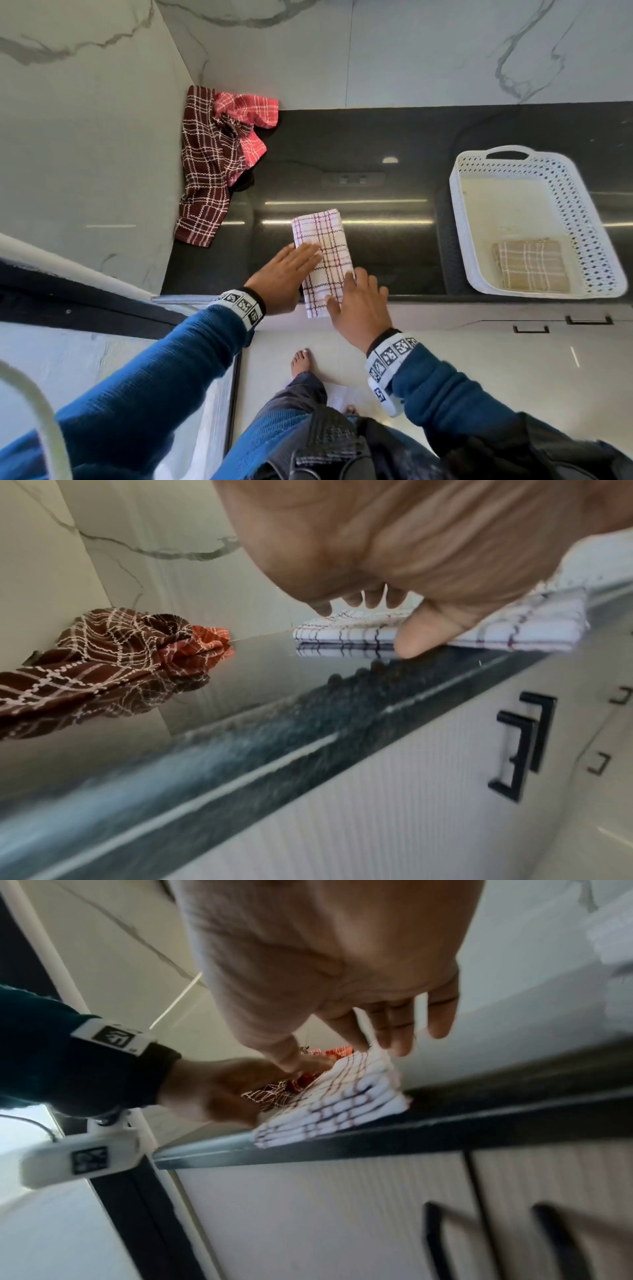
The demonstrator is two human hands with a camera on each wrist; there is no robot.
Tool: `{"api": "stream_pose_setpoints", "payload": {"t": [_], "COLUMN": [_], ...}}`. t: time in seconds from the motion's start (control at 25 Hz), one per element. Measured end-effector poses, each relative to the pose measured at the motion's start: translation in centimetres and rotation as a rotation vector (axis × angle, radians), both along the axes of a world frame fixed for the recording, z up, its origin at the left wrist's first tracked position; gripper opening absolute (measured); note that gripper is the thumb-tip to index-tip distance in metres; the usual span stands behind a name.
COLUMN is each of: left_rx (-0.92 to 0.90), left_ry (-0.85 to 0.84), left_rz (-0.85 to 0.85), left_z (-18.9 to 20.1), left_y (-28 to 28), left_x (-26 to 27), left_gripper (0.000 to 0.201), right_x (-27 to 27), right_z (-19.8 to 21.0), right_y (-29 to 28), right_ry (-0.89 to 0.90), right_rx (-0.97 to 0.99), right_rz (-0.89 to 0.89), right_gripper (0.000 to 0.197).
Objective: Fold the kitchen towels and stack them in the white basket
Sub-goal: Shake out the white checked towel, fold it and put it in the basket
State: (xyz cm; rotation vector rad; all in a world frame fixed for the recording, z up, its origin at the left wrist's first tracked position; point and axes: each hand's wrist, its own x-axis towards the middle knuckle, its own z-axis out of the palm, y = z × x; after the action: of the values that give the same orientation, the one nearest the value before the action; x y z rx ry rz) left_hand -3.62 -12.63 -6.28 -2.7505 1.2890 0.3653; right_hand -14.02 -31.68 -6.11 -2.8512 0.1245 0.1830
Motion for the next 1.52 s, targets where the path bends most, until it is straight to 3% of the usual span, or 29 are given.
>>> {"api": "stream_pose_setpoints", "payload": {"t": [0.08,0.24,0.32,0.44,0.6,0.72,0.8,0.96,1.16,1.4,1.52], "left_rx": [0.107,0.069,-0.033,-0.178,-0.415,-0.690,-0.860,-0.918,-0.762,-0.538,-0.530], "left_ry": [-0.001,-0.050,-0.060,-0.018,0.053,0.168,0.279,0.396,0.355,0.362,0.362], "left_rz": [-0.047,-0.063,-0.030,0.058,0.154,0.305,0.466,0.747,0.946,0.966,0.974], "left_z": [-1.0,-3.3,-4.5,-5.1,-5.1,-3.8,-2.7,-0.9,-1.0,-0.5,0.0], "left_y": [1.1,1.6,1.5,1.2,1.0,0.7,-0.2,-2.5,-4.8,-5.9,-6.0], "left_x": [-1.1,-2.0,-2.9,-3.5,-3.7,-3.3,-2.6,-0.7,1.4,3.4,3.9], "left_gripper": [0.099,0.096,0.087,0.080,0.067,0.044,0.024,0.028,0.023,0.019,0.025], "right_x": [0.8,4.5,5.5,5.1,3.3,3.5,4.2,6.4,9.5,11.1,11.6], "right_z": [0.5,-0.4,-1.6,-2.7,-3.6,-2.6,-1.8,-0.9,-1.1,-1.0,-0.7], "right_y": [-1.4,-6.1,-8.0,-8.8,-7.5,-6.3,-5.5,-3.7,-1.4,-0.4,-0.9], "right_ry": [-0.039,0.231,0.258,0.132,0.018,-0.015,-0.096,-0.079,-0.060,-0.048,-0.005], "right_rx": [0.047,-0.122,-0.202,-0.203,0.024,0.446,0.591,0.825,0.689,0.359,0.313], "right_rz": [0.212,0.663,0.759,0.797,0.662,0.291,0.132,-0.137,-0.434,-0.493,-0.511], "right_gripper": [0.079,0.122,0.126,0.109,0.079,0.050,0.032,0.024,0.030,0.026,0.027]}}
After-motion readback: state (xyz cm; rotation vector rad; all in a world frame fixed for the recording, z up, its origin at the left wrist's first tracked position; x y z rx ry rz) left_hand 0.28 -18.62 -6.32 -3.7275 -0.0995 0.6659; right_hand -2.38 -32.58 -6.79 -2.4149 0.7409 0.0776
